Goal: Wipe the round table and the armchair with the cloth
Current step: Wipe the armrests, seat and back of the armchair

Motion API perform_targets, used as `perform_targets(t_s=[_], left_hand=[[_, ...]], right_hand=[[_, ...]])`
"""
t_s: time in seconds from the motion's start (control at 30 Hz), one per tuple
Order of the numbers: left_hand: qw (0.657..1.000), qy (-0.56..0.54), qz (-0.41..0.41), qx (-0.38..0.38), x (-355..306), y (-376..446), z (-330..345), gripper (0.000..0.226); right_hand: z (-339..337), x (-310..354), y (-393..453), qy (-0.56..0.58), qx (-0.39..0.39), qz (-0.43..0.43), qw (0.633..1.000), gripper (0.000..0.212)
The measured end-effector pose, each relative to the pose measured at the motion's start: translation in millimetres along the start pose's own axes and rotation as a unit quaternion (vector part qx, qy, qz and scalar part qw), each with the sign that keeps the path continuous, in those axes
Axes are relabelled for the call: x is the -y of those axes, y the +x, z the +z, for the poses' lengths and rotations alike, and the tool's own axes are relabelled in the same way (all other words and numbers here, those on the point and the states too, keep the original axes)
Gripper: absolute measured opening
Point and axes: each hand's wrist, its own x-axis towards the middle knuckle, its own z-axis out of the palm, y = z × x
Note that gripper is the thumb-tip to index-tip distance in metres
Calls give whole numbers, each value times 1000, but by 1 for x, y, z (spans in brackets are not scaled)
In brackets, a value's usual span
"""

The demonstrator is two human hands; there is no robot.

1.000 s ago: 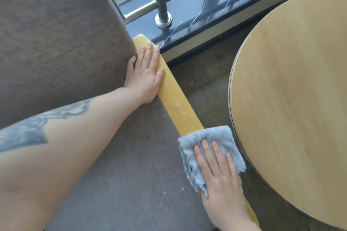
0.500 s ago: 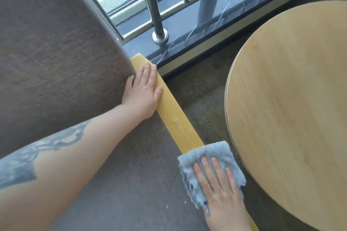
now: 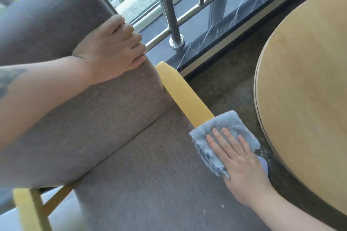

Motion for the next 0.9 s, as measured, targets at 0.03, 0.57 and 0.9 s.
perform_targets(t_s=[0.03,0.57,0.9], left_hand=[[1000,-6,-17,-19,2,-2,4,39],[990,13,-83,-114,-17,1,14,31],[987,-31,-104,-120,-23,2,35,35]], right_hand=[[1,0,-8,8,4,15,1000,81],[-7,12,48,38,36,-35,998,101],[-7,20,73,63,-14,-53,997,89]])
